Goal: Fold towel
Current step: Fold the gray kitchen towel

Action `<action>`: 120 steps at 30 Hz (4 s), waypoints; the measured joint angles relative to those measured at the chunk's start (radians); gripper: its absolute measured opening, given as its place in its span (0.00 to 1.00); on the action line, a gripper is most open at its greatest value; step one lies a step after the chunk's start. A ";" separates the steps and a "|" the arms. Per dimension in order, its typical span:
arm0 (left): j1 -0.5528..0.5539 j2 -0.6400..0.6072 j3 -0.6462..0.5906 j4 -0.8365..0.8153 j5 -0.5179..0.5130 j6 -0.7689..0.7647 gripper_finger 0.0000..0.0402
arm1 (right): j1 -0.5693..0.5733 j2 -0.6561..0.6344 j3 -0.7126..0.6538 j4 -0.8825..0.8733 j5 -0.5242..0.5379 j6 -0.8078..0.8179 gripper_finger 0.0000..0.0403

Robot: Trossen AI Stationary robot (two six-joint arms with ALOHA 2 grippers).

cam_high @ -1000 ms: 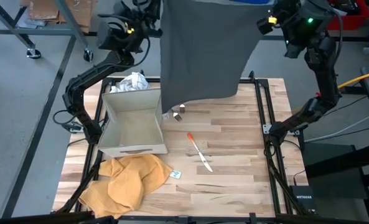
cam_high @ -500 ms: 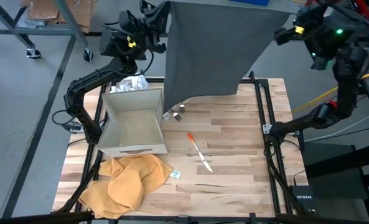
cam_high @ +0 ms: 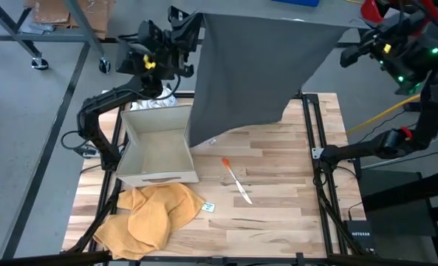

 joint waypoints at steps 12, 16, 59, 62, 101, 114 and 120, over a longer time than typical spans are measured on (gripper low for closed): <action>-0.137 0.000 0.085 -0.092 0.043 0.063 0.00 | 0.000 -0.089 0.000 0.009 -0.300 0.104 0.00; -0.177 0.000 0.085 -0.104 0.042 0.084 0.00 | 0.000 -0.118 0.000 -0.002 -0.351 0.132 0.00; -0.251 -0.003 0.086 -0.594 -0.428 0.759 0.00 | -0.001 -0.226 -0.415 -0.038 -0.226 0.092 0.00; -0.211 -0.003 0.086 -0.703 -0.457 0.738 0.00 | -0.001 -0.222 -0.510 0.009 -0.185 0.068 0.00; -0.275 0.000 0.085 -1.761 -0.490 0.211 0.00 | -0.001 -0.265 -0.807 -0.446 -0.508 0.363 0.00; -0.418 0.022 0.004 -1.804 -0.481 0.097 0.00 | 0.000 -0.305 -0.983 -0.445 -0.816 0.477 0.00; -0.481 0.023 -0.017 -1.797 -0.441 0.059 0.00 | 0.000 -0.373 -1.000 -0.445 -0.925 0.556 0.00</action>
